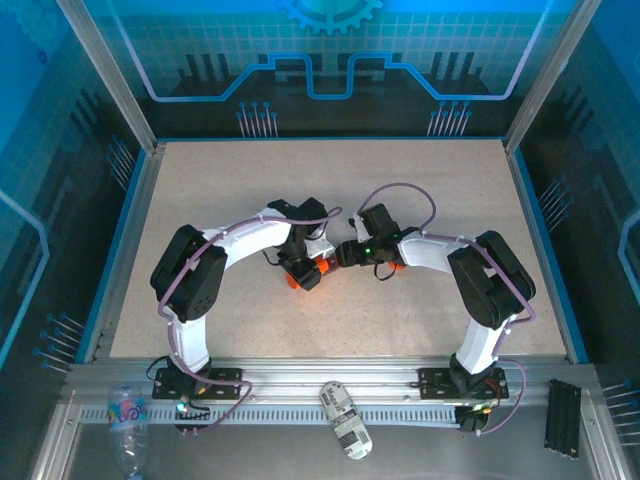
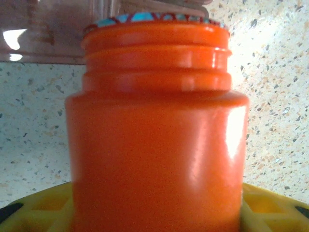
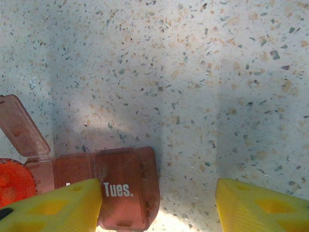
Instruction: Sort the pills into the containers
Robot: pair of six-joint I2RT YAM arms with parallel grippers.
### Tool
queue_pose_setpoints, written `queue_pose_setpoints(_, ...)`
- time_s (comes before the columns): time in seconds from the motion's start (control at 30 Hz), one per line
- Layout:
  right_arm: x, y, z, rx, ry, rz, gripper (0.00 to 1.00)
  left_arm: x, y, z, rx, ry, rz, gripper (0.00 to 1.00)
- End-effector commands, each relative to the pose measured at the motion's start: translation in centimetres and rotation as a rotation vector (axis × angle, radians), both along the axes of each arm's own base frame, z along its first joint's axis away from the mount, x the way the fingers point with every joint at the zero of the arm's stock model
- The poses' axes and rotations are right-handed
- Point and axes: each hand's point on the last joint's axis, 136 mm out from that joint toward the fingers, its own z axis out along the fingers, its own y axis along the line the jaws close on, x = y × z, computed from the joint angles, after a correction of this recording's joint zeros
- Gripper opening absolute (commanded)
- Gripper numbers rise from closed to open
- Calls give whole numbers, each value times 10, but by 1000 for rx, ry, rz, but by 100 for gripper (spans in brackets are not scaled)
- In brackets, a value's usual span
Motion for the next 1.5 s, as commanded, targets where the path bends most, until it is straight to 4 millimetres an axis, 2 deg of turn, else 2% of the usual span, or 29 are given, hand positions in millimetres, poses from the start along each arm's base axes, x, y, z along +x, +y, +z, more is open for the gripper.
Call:
queue_pose_setpoints(0.0,-5,8,-6,2,23,16,64,-2,3,3,41,12,-32,0)
queue_pose_setpoints(0.73,-7,9,-6,3,25,19,64,0,4,7,178,-7,-108,0)
queue_pose_setpoints(1.47,-6,11,-7,6,27,22,64,3,6,15,205,-13,-133,0)
